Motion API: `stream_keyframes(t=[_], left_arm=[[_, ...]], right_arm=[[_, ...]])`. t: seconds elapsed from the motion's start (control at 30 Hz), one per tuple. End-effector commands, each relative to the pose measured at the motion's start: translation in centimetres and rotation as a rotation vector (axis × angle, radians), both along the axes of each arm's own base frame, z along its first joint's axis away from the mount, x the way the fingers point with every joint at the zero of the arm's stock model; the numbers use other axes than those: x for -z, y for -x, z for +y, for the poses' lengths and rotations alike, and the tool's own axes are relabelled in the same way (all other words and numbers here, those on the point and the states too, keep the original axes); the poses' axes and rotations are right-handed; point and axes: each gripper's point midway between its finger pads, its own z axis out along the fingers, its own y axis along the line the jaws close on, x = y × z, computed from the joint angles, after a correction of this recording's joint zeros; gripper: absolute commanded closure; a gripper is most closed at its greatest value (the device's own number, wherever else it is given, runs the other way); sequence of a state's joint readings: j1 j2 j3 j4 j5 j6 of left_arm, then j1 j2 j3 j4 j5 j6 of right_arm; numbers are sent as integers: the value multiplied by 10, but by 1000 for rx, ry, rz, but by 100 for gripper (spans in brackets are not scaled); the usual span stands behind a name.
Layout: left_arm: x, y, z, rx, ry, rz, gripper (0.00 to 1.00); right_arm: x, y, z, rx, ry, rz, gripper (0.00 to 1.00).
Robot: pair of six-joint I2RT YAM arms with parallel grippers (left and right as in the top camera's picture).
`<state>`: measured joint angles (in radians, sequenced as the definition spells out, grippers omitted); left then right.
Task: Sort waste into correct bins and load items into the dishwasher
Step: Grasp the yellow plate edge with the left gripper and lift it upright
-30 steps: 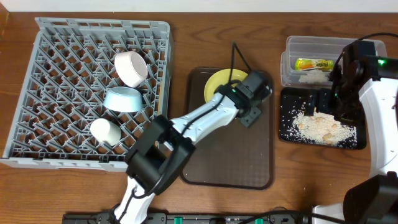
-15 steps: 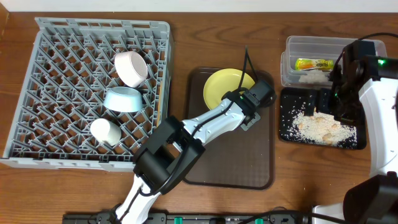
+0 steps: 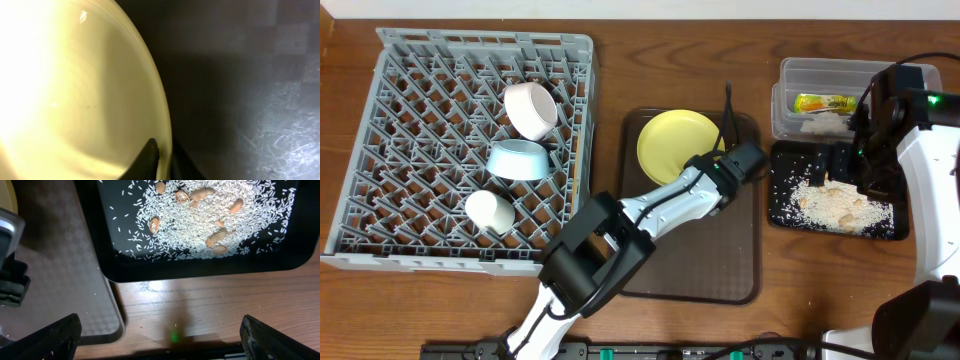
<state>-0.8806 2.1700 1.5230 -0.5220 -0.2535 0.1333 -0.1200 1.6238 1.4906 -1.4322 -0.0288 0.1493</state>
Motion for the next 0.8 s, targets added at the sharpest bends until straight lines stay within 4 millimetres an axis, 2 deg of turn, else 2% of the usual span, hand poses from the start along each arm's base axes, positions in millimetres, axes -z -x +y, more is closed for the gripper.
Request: stream_keyframes(t=[0.0, 0.23, 0.4, 0.57, 0.77], left_arm=[[18, 4, 17, -12, -98, -6, 92], [6, -4, 40, -46, -214, -81, 92], [-10, -6, 41, -51, -212, -101, 92], [-39, -14, 43, -71, -201, -170, 92], [-87, -19, 43, -91, -131, -246, 92]], right_arm=[[-9, -2, -3, 22, 2, -33, 1], [-9, -2, -3, 22, 2, -33, 1], [-9, -2, -3, 22, 1, -32, 1], [-9, -2, -3, 22, 1, -31, 1], [-9, -2, -3, 22, 1, -31, 1]])
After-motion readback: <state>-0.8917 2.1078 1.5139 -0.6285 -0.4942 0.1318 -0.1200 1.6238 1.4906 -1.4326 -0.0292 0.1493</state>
